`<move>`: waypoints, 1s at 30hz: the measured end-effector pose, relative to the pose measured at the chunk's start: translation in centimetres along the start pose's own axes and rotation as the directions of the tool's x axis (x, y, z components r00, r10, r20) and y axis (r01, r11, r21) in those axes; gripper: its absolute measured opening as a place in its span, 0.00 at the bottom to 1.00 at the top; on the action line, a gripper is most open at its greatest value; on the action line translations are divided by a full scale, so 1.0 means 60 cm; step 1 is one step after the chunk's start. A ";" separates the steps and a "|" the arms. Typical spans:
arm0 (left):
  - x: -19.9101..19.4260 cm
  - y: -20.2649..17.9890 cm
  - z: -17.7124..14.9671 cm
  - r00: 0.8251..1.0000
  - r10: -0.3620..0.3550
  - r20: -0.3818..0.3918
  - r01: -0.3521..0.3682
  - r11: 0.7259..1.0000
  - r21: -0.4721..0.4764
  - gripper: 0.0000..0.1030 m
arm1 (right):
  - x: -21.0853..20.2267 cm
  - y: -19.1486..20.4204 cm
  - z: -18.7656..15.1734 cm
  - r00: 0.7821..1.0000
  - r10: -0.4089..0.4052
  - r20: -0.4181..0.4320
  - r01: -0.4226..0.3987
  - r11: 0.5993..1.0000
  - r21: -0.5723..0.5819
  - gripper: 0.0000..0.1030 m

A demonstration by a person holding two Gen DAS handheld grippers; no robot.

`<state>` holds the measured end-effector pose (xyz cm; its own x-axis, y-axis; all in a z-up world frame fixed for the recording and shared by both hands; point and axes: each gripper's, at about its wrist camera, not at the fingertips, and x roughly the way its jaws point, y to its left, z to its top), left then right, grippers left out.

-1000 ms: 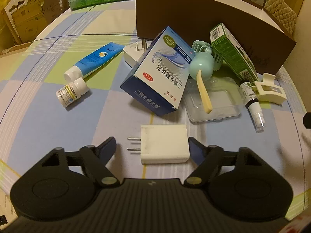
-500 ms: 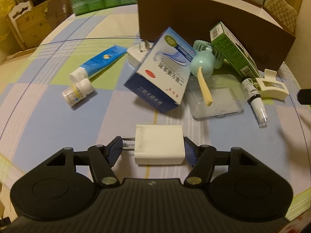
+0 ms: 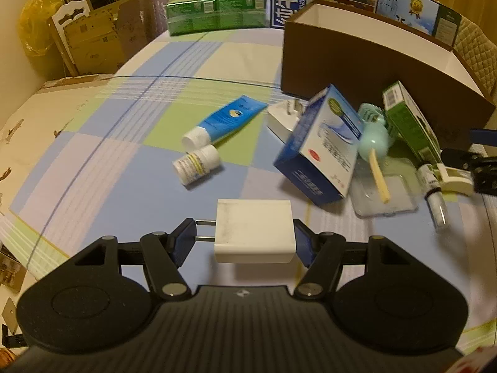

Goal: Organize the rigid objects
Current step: 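Grasp the green-white medicine box with the right tool while the left tool lifts the charger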

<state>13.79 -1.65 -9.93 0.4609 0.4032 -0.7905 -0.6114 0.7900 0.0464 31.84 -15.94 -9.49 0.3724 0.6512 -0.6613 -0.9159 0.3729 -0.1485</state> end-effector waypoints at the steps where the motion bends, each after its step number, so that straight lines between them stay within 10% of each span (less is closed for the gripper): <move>1: 0.001 0.004 0.003 1.000 -0.001 0.000 0.001 1.000 0.001 0.61 | 0.007 0.006 0.001 1.000 -0.007 0.003 0.007 1.000 -0.020 0.64; 20: 0.037 0.081 0.079 0.997 -0.078 0.015 0.077 0.995 0.062 0.61 | 0.072 0.080 0.079 0.991 -0.137 -0.002 0.137 0.988 0.065 0.63; 30: 0.073 0.110 0.122 0.985 -0.171 0.008 0.169 0.976 0.135 0.61 | 0.119 0.114 0.091 0.949 -0.304 -0.082 0.313 0.942 0.123 0.62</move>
<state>16.50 8.70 -8.62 0.5637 0.2655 -0.7821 -0.4322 0.9018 -0.0054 29.05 -5.12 -11.20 0.6197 0.4502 -0.6429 -0.7278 0.6362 -0.2560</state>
